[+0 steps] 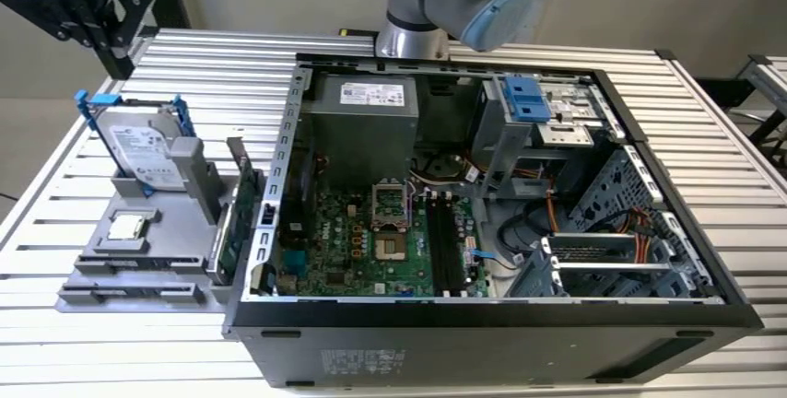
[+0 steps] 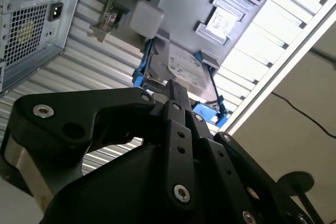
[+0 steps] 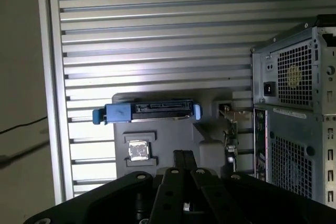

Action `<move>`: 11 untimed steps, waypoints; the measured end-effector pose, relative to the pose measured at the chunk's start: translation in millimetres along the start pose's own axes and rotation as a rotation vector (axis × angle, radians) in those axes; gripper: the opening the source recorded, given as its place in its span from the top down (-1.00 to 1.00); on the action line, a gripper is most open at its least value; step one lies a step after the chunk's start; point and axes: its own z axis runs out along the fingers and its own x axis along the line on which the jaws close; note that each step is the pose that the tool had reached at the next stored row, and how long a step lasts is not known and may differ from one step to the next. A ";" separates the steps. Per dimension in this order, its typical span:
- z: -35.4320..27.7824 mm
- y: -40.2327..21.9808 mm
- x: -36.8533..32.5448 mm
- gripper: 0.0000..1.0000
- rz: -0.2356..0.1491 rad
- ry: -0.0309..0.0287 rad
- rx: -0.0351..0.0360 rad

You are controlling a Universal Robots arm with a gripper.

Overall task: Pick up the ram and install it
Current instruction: 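Reach for the ram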

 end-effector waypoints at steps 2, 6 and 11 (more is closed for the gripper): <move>-0.2 -0.3 4.2 1.00 0.000 0.0001 0.0001; -0.3 -0.8 12.2 1.00 0.000 0.0000 0.0001; -0.4 -1.0 14.6 1.00 0.000 0.0000 0.0000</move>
